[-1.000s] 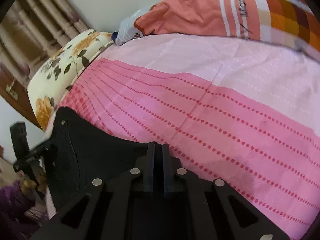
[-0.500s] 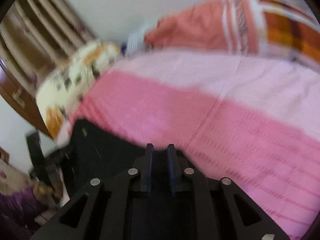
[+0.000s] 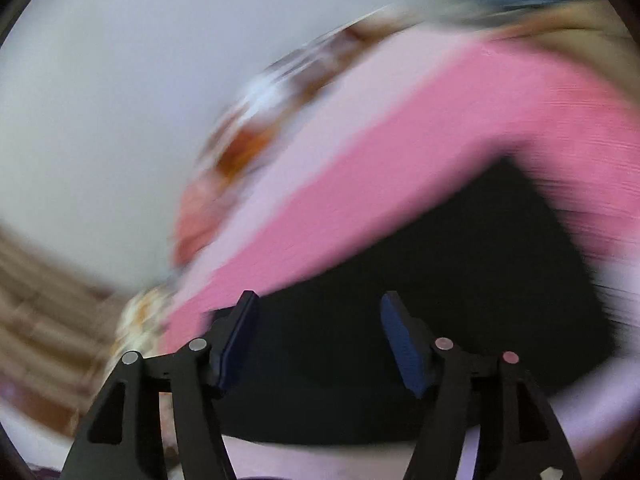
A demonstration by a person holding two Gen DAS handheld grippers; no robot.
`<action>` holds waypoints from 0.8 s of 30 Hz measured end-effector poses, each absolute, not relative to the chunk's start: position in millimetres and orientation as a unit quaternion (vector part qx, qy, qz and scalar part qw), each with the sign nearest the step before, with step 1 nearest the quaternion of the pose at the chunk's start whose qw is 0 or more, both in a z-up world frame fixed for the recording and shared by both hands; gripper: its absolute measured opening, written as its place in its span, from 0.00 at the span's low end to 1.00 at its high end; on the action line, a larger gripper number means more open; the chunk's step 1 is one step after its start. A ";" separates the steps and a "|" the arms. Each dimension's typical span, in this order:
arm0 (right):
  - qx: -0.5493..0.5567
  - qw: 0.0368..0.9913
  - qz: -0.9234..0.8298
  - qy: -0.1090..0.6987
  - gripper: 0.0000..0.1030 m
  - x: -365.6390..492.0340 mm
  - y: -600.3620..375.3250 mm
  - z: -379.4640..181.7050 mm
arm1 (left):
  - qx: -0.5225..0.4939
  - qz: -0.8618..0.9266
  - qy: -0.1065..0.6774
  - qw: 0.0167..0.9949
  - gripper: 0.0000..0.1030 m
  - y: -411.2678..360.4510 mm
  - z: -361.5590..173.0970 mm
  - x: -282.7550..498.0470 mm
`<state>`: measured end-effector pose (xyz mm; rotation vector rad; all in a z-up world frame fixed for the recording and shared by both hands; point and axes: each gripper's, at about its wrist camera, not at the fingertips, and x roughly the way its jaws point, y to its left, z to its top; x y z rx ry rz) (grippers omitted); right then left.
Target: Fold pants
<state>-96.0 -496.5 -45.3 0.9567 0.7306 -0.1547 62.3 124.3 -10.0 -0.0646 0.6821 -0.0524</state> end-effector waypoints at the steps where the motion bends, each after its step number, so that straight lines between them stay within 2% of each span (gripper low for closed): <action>1: 0.461 0.811 -0.113 0.343 0.60 -128.4 -514.7 -52.5 | -0.029 -0.036 0.338 0.940 0.88 115.7 -9.0 64.1; 3: 0.492 0.788 -0.166 0.331 0.60 -184.4 -541.5 -69.1 | -0.025 -0.063 0.350 0.934 0.88 95.1 -10.1 67.3; 7: 0.517 0.775 -0.193 0.306 0.60 -217.5 -547.3 -91.1 | -0.014 -0.100 0.369 0.924 0.88 52.6 -13.2 67.0; 13: 0.531 0.781 -0.171 0.281 0.61 -215.6 -550.1 -105.8 | -0.007 -0.122 0.379 0.917 0.88 20.8 -12.3 55.3; 24: 0.522 0.800 -0.147 0.257 0.61 -186.0 -533.0 -117.3 | -0.057 -0.119 0.420 0.898 0.88 31.3 -27.1 53.0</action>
